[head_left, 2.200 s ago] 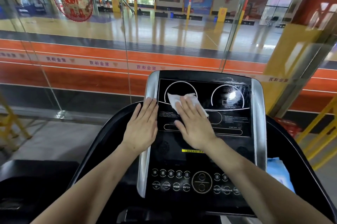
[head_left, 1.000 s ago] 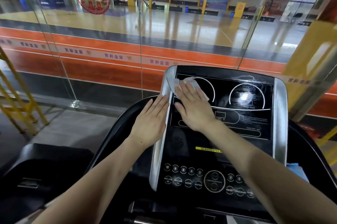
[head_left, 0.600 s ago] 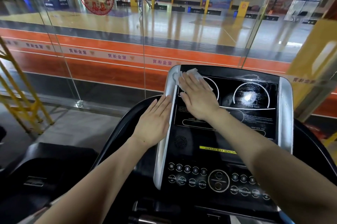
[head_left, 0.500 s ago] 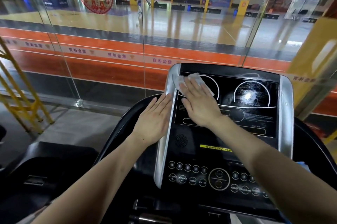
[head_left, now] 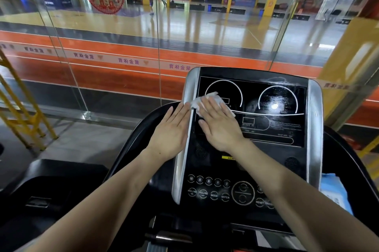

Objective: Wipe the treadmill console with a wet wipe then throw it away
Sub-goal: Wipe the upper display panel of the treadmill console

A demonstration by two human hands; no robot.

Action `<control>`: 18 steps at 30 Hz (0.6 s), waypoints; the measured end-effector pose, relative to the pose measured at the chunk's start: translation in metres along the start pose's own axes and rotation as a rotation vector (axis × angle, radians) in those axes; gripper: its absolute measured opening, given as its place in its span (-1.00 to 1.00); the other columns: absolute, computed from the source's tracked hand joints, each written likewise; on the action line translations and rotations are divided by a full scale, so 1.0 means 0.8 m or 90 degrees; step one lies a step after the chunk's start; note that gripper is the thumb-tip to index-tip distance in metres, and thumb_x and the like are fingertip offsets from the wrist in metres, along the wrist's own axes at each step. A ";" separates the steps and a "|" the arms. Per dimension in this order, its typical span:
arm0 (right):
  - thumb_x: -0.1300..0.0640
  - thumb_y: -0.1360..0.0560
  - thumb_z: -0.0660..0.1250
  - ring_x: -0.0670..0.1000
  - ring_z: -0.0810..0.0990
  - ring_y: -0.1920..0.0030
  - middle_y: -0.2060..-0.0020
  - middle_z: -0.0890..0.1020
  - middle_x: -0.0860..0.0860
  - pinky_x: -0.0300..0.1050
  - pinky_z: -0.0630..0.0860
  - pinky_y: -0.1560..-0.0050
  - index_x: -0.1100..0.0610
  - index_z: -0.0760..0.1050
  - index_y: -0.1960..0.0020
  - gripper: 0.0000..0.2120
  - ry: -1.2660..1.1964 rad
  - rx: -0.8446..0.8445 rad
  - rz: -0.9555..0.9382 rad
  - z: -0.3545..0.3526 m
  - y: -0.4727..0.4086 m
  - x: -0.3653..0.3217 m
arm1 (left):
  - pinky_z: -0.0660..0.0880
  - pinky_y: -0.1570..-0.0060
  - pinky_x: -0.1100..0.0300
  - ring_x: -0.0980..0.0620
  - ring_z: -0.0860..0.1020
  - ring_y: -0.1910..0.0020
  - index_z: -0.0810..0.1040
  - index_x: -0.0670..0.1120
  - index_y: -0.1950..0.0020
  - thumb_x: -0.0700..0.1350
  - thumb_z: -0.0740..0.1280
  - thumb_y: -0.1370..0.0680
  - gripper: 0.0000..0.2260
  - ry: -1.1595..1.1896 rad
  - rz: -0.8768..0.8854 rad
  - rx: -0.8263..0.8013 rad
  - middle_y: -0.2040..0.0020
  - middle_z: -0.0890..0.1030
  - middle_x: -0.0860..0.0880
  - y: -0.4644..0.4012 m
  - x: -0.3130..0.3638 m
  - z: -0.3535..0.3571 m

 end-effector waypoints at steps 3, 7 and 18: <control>-0.15 -0.71 -0.12 -0.03 -0.17 -0.66 -0.67 -0.01 -0.01 0.09 -0.14 -0.64 0.03 0.04 -0.68 -0.42 -0.004 -0.010 -0.014 0.012 0.017 -0.009 | 0.09 -0.64 -0.11 -0.11 0.11 -0.67 0.25 -0.23 -0.63 -0.06 -0.04 -0.66 -0.45 0.005 -0.006 -0.003 -0.67 0.18 -0.17 0.003 0.000 0.000; -0.12 -0.72 -0.06 -0.04 -0.15 -0.66 -0.67 -0.01 -0.03 0.10 -0.05 -0.64 0.02 0.06 -0.68 -0.45 0.007 -0.018 -0.046 0.030 0.084 -0.007 | 0.08 -0.64 -0.11 -0.10 0.09 -0.68 0.24 -0.23 -0.63 -0.07 -0.04 -0.65 -0.44 -0.002 -0.009 -0.004 -0.68 0.15 -0.16 0.004 -0.001 0.004; -0.22 -0.71 -0.09 -0.08 -0.27 -0.64 -0.67 -0.09 -0.03 0.11 -0.08 -0.64 0.06 -0.01 -0.69 -0.37 -0.026 -0.038 0.034 0.045 0.088 -0.030 | 0.11 -0.62 -0.17 -0.12 0.09 -0.67 0.33 -0.26 -0.58 -0.07 0.01 -0.64 -0.46 0.003 -0.019 0.009 -0.65 0.23 -0.20 0.007 0.012 0.006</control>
Point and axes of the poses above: each hand's wrist, its own y-axis away from the middle knuckle, its own z-axis out of the palm, x = y × z, the point moved 9 cm from there along -y, towards the middle knuckle
